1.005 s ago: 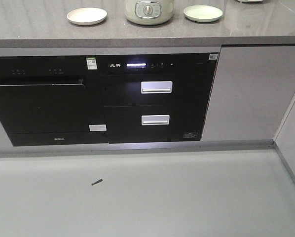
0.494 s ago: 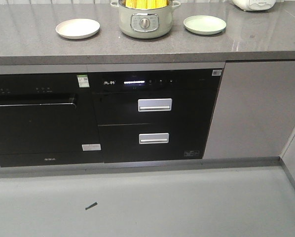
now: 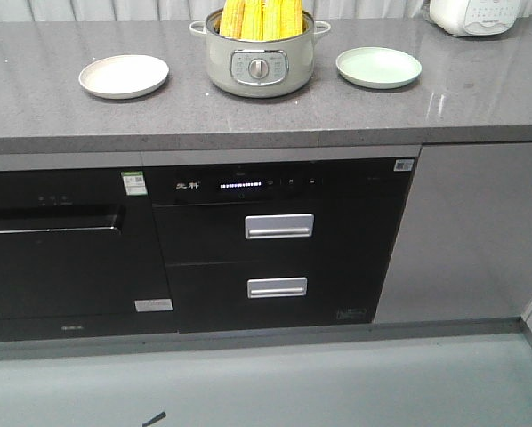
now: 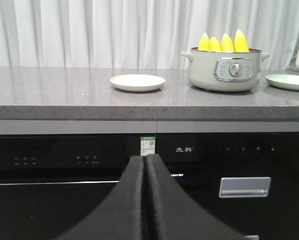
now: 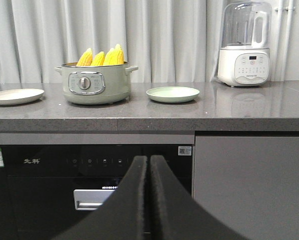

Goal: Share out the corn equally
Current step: 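Drive the base toward the counter with the corn pot and plates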

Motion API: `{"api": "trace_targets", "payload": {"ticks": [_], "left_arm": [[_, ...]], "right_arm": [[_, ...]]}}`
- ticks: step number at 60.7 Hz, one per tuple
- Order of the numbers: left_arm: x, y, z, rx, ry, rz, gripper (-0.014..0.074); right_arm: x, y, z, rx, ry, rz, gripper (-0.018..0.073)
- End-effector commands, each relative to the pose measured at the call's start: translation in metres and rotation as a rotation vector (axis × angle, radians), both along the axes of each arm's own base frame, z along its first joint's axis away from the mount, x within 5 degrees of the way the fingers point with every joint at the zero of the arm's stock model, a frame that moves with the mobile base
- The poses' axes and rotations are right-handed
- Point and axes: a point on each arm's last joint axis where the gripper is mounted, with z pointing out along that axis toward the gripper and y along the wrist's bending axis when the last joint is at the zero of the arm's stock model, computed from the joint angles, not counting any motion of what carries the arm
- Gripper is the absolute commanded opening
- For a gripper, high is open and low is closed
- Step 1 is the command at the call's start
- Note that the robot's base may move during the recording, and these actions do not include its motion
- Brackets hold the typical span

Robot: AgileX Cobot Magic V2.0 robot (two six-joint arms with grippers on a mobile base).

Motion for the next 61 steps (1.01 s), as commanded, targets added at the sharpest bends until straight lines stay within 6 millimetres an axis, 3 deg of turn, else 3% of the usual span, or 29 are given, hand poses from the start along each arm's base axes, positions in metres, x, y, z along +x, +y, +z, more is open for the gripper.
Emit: {"api": "trace_targets", "payload": {"ticks": [1,61], "left_arm": [[-0.0009,0.0002,0.0033,-0.001,-0.077,0.001,-0.0007],[-0.0009,0.0002,0.0033,-0.001,-0.077,0.001,-0.0007]], "right_arm": [[-0.0006,0.0001,0.0031,-0.015,-0.068,-0.004,-0.0002],[-0.0006,0.0001,0.0031,-0.015,-0.068,-0.004,-0.0002]]}}
